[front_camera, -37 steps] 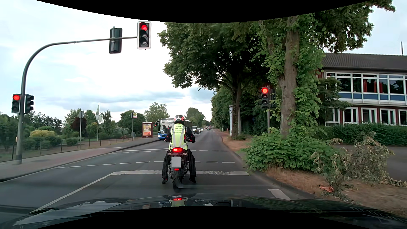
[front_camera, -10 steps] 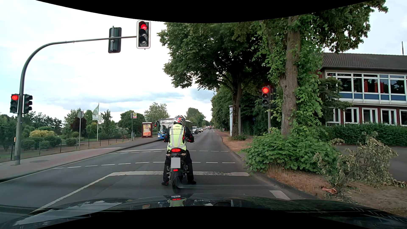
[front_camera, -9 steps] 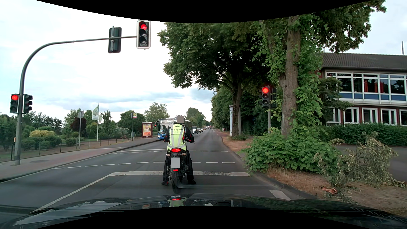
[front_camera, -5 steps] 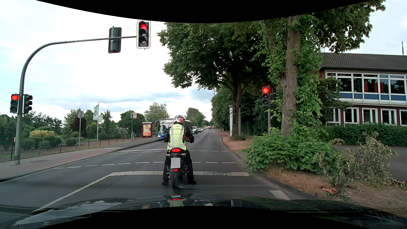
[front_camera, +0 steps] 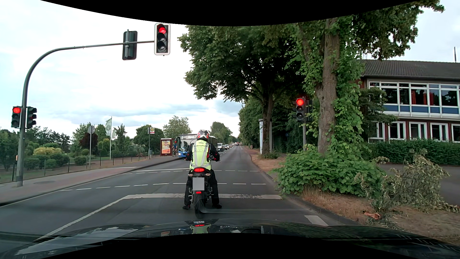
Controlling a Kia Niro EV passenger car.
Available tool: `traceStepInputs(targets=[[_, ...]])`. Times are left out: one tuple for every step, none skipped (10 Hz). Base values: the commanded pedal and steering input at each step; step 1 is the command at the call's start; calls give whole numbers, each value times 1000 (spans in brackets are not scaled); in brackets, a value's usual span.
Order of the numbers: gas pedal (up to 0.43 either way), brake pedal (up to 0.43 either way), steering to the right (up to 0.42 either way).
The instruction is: Follow the waypoints while adhering to traffic rules and regulations
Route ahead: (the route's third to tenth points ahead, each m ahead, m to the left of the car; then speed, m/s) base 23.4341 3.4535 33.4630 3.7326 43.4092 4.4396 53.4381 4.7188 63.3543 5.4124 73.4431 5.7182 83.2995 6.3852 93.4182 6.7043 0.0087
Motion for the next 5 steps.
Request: traceStepInputs(targets=[[0, 0, -16], [0, 0, -17], [0, 0, -17], [0, 0, -16], [0, 0, -16]])
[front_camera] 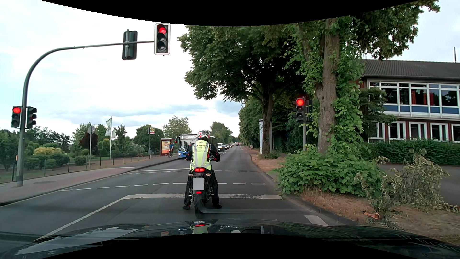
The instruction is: Follow the waypoints while adhering to traffic rules and regulations
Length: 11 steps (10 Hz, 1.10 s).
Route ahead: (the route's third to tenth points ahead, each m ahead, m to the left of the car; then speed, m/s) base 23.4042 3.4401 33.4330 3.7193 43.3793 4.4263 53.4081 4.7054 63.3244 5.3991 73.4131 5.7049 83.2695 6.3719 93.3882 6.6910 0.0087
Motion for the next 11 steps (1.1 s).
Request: traceStepInputs(targets=[[0, 0, -16], [0, 0, -16], [0, 0, -16], [0, 0, -17], [0, 0, -16], [0, 0, -17], [0, 0, -16], [0, 0, -17], [0, 0, -16], [0, 0, -16], [0, 0, -17]])
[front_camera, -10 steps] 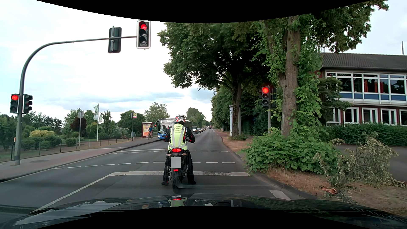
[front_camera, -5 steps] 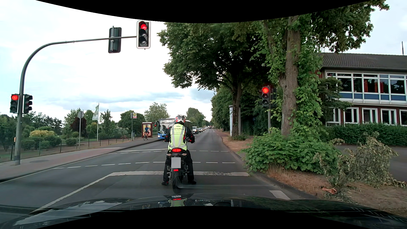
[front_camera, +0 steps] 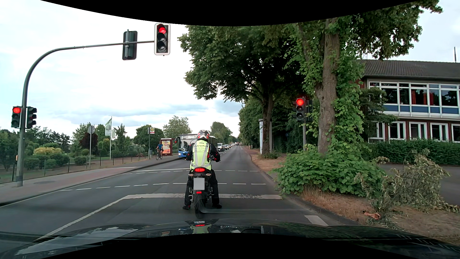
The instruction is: Follow the waypoints while adhering to traffic rules and regulations
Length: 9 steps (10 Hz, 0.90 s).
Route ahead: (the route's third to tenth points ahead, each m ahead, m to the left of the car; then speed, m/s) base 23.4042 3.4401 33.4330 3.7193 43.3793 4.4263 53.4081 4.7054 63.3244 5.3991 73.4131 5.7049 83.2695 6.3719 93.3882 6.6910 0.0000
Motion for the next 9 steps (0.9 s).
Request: traceStepInputs(targets=[[0, 0, -16], [0, 0, -16], [0, 0, -16], [0, 0, -17], [0, 0, -16], [0, 0, -17], [0, 0, -16], [0, 0, -17], [0, 0, -16]])
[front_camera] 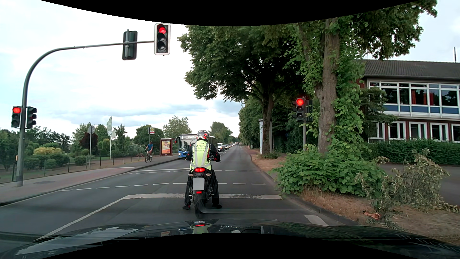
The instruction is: Follow the waypoints while adhering to traffic rules and regulations
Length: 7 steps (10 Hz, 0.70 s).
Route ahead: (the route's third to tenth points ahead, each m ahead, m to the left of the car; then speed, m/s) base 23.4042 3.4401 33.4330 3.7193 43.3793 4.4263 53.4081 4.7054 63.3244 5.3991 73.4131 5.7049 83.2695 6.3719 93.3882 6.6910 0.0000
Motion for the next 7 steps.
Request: traceStepInputs(targets=[[0, 0, -16], [0, 0, -16], [0, 0, -16], [0, 0, -17], [0, 0, -16], [0, 0, -16], [0, 0, -16]])
